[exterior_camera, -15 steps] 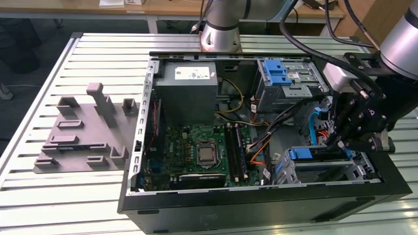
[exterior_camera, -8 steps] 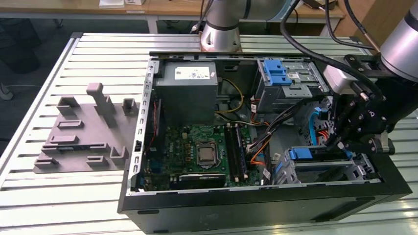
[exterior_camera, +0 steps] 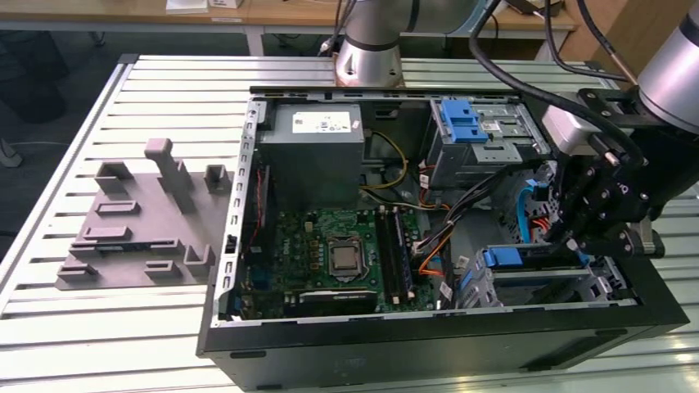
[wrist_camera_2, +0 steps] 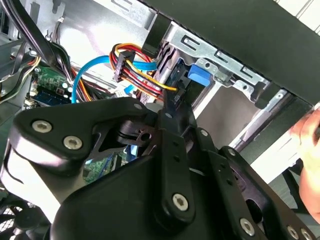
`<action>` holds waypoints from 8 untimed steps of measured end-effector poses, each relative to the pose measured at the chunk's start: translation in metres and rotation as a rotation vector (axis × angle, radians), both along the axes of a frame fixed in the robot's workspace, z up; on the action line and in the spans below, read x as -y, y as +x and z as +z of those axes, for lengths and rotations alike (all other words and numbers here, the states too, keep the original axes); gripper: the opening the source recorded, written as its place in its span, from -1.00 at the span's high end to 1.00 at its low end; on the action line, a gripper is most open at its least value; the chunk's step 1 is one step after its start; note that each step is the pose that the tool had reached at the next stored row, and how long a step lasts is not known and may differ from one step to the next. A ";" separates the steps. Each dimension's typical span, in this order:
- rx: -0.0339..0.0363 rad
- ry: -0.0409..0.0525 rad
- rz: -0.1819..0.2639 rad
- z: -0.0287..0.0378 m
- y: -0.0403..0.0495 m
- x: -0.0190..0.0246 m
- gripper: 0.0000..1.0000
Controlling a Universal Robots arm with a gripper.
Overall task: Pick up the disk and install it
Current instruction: 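Insert the first disk wire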
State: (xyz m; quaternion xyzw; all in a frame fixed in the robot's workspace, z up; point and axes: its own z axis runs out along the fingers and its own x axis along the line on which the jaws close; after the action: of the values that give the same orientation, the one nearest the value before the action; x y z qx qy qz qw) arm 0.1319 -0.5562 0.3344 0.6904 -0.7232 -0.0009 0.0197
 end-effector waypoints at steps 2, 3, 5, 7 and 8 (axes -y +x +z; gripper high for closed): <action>0.0000 0.0002 0.000 0.0045 0.0000 0.0000 0.54; 0.0000 0.0001 0.000 0.0073 0.0000 0.0000 0.54; 0.0001 0.0000 0.000 0.0123 0.0000 0.0000 0.54; 0.0000 0.0002 0.000 0.0137 0.0000 0.0000 0.54; 0.0000 0.0002 0.000 0.0137 0.0000 0.0000 0.56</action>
State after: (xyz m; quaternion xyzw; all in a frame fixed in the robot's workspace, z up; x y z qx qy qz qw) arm 0.1320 -0.5562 0.3481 0.6904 -0.7231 -0.0009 0.0196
